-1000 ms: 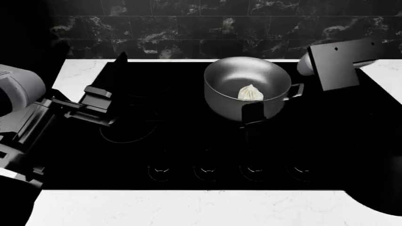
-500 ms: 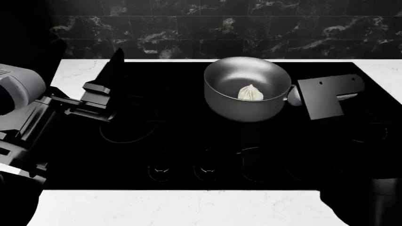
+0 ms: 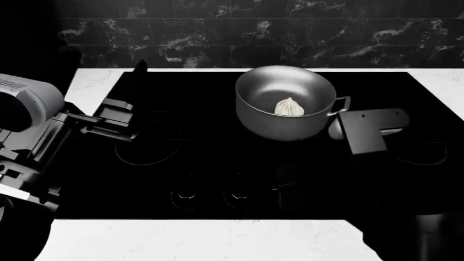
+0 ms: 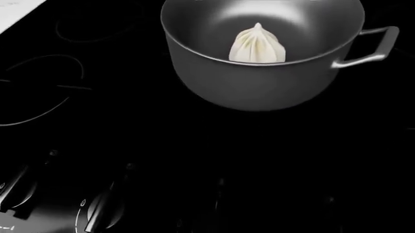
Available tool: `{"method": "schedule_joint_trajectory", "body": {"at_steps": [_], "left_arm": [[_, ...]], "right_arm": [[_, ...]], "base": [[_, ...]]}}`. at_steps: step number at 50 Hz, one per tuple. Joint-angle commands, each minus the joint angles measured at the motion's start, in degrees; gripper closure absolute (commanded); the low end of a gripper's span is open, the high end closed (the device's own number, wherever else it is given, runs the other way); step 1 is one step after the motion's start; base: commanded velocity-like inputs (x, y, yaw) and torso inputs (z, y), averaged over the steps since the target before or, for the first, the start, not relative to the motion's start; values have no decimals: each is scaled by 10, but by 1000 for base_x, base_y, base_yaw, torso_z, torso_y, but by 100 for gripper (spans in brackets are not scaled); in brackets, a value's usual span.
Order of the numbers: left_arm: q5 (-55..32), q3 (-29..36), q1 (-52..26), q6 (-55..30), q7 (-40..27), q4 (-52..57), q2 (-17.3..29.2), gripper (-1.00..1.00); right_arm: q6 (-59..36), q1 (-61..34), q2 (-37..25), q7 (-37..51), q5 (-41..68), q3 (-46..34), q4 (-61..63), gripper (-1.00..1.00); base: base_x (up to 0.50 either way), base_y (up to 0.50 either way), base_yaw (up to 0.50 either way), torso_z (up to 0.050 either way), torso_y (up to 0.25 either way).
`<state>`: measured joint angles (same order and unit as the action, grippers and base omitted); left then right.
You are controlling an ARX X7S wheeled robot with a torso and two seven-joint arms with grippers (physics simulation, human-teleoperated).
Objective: Frozen meat rests on a plate on the counter. Retrieve the meat and place it in a pot on a burner. Then turn the burner on.
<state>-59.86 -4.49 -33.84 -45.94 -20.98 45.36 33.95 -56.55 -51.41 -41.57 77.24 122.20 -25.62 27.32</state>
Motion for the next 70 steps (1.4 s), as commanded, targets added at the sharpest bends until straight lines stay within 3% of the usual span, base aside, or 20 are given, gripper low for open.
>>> {"method": "schedule_joint_trajectory", "body": {"at_steps": [1, 44, 54, 63, 70], "left_arm": [[13, 12, 0, 6, 9, -6, -2, -100], [34, 30, 10, 22, 25, -13, 5, -100], [27, 24, 13, 26, 22, -14, 5, -100], [67, 32, 36, 75, 69, -58, -13, -100], [109, 43, 50, 125, 105, -82, -31, -100]], "right_arm": [[8, 20, -2, -14, -14, 2, 0, -100], [28, 60, 22, -65, -78, -8, -40, -100], [34, -11, 18, 19, 45, -43, -77, -100], [52, -103, 26, 104, 152, -99, -108, -100], [79, -150, 19, 118, 187, -147, -125, -100]], "base": [[0, 0, 0, 0, 0], [0, 0, 0, 0, 0], [0, 0, 0, 0, 0], [0, 0, 0, 0, 0], [0, 0, 0, 0, 0]]}}
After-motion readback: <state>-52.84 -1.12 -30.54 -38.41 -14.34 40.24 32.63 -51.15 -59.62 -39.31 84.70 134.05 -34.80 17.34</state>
